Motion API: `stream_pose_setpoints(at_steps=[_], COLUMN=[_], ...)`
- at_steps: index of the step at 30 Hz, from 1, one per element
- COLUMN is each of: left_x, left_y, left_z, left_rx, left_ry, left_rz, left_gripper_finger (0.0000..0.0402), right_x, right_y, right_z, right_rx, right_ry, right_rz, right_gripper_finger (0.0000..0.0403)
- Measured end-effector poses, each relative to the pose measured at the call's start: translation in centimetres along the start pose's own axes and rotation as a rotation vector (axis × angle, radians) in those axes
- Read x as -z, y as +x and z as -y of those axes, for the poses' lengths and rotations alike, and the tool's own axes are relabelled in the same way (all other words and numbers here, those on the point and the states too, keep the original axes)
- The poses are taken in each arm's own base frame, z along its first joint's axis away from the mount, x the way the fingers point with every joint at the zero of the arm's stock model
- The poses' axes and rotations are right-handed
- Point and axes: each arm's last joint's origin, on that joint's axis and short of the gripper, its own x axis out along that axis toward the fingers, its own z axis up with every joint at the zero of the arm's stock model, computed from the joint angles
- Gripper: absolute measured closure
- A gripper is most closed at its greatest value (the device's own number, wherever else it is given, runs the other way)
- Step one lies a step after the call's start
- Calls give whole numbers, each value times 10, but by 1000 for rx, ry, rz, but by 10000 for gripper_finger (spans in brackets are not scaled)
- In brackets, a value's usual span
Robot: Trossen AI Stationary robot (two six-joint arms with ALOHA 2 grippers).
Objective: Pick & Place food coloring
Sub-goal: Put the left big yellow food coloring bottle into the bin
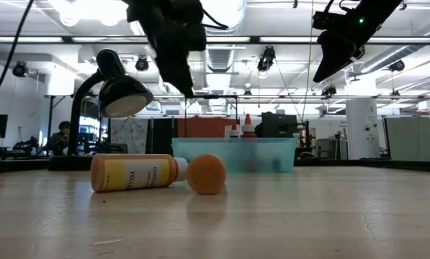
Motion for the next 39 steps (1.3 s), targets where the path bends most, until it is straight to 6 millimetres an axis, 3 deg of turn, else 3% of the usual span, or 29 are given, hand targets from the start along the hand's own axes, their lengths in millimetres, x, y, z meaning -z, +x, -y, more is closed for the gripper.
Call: stream_pose_setpoints(at_steps=[4, 10, 20, 26, 34, 39], left_x=[7, 12, 18, 24, 26, 34], left_y=[1, 17, 36, 57, 101, 113], left_z=[21, 68, 113, 130, 139, 154], left_rx=[4, -113, -192, -216, -140, -124], left_ry=[-105, -115, -560, -712, -724, -716], left_rz=[-69, -133, -93, -119, -197, -249], left_gripper_finger=[230, 238, 257, 257, 257, 257], right_x=[0, 0, 1, 1, 1, 1], right_y=[0, 0, 0, 0, 0, 0], right_z=[0, 0, 0, 0, 0, 0], right_rx=[0, 1, 2, -3, -5, -5], right_ry=[0, 34, 118, 143, 144, 110], right_rz=[0, -1, -7, -10, -11, -11], right_gripper_finger=[321, 321, 321, 321, 321, 321])
